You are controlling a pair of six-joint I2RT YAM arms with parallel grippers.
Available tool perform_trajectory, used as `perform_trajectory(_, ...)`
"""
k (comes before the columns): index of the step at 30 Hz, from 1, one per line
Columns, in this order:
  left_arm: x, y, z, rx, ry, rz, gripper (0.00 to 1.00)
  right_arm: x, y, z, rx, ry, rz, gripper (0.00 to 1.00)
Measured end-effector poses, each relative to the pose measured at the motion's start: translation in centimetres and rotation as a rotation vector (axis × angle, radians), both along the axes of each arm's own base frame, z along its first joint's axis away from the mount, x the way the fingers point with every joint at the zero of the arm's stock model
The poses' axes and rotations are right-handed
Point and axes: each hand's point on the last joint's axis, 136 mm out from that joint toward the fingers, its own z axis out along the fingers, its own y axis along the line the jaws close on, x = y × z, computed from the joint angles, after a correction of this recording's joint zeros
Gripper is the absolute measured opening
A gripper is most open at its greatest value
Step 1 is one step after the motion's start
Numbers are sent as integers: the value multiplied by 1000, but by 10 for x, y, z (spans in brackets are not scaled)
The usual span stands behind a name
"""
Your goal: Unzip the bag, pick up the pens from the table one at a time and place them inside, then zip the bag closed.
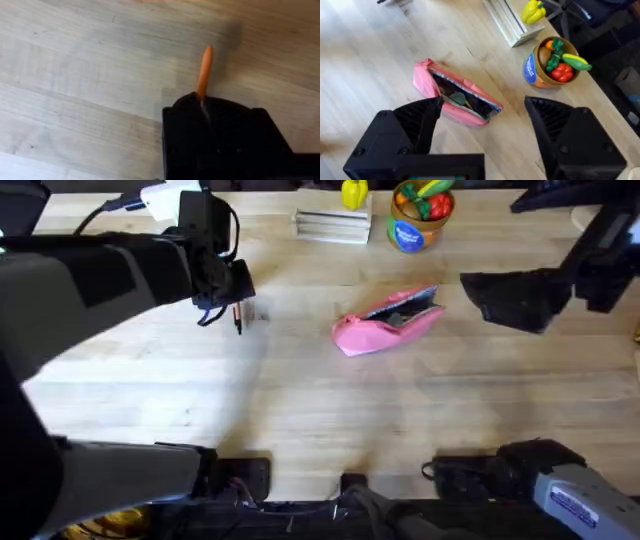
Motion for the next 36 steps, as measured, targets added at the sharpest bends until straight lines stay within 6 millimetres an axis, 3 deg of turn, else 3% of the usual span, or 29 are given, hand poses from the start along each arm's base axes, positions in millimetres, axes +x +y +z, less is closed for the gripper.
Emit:
perform_trajectory(2, 7, -17, 20, -1, -75, -64, 43, -5, -3, 7, -4, -30, -17, 993)
perform_trajectory(7, 19, -91, 104, -54, -368, -314, 43, -24, -13, 23, -12, -107, -67, 994)
perform_trajectory(11, 5, -158, 169, -158, -588, -546, 43, -46, -17, 15, -12, -64, -86, 994)
perform_trajectory(13, -7, -186, 187, -211, -644, -656, 43, -56, -19, 7, -16, -17, -94, 994)
perform_trajectory(21, -60, -266, 191, -365, -649, -1046, 43, -85, -23, -16, 10, 137, -150, 994)
perform_trajectory(27, -89, -309, 197, -414, -736, -1318, 43, -88, -23, -19, 25, 163, -167, 994)
perform_trajectory(31, -97, -332, 179, -444, -726, -1412, 43, -88, -23, -19, 30, 166, -172, 993)
perform_trajectory(36, -94, -349, 143, -434, -661, -1435, 43, -87, -23, -17, 33, 160, -173, 994)
